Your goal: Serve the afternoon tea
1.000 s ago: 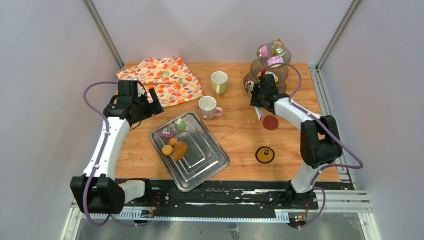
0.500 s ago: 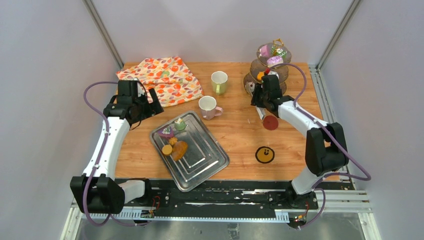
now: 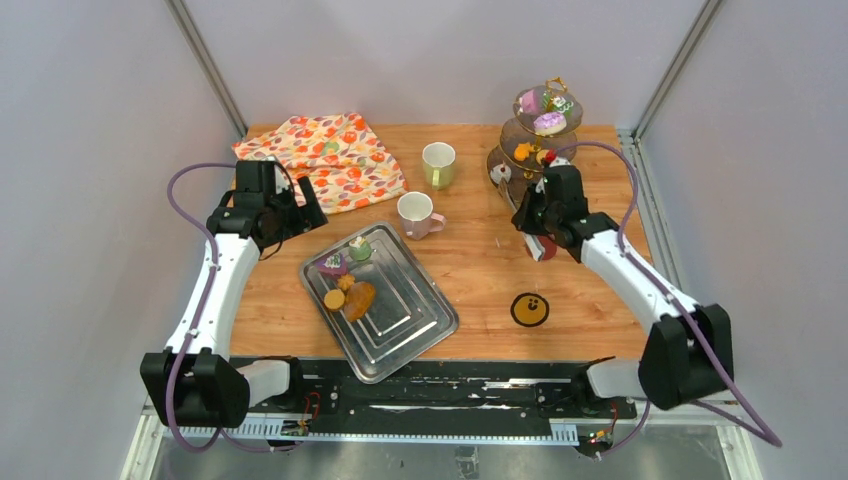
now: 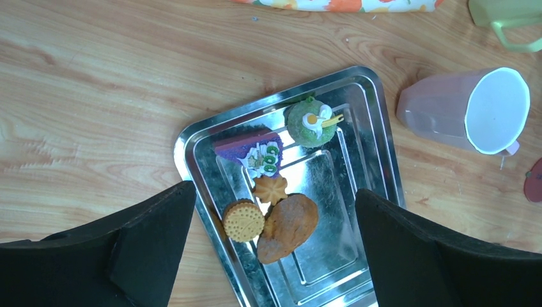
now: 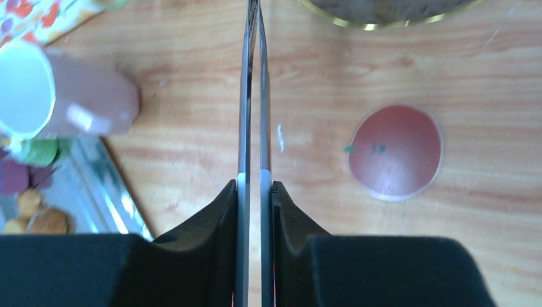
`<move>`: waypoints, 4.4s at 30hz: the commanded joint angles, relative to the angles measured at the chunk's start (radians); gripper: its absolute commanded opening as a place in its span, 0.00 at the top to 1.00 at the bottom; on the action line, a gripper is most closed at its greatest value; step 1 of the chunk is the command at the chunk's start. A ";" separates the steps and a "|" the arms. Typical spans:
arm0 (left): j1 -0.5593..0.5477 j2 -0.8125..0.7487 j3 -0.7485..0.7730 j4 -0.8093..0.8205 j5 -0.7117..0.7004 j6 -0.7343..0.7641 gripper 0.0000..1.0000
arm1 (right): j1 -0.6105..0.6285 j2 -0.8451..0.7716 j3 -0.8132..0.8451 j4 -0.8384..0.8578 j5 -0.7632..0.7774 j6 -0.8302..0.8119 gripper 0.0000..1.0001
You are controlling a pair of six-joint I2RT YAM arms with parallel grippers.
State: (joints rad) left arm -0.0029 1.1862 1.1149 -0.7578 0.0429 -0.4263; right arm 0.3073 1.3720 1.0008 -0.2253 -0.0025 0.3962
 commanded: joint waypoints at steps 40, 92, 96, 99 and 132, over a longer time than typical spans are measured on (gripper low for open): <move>0.023 -0.005 0.038 -0.023 -0.012 0.011 0.00 | 0.743 0.457 0.403 -0.162 0.142 -0.218 0.54; 0.024 -0.014 0.058 -0.016 0.023 -0.014 0.00 | -0.103 -0.420 0.082 -0.555 0.125 -0.102 1.00; 0.024 -0.007 0.051 -0.003 0.033 -0.011 0.00 | -0.255 -0.328 0.172 -0.503 0.048 -0.139 0.99; 0.023 0.005 0.058 0.001 0.037 -0.008 0.00 | -0.286 -0.266 0.217 -0.455 0.021 -0.151 0.99; 0.024 0.043 0.056 0.016 -0.004 0.015 0.00 | -0.399 0.258 0.517 -0.223 -0.275 -0.248 0.98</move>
State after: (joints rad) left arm 0.0166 1.2293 1.1465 -0.7609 0.0551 -0.4221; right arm -0.0856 1.5955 1.4536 -0.4866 -0.2359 0.1745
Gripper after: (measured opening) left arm 0.999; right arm 0.200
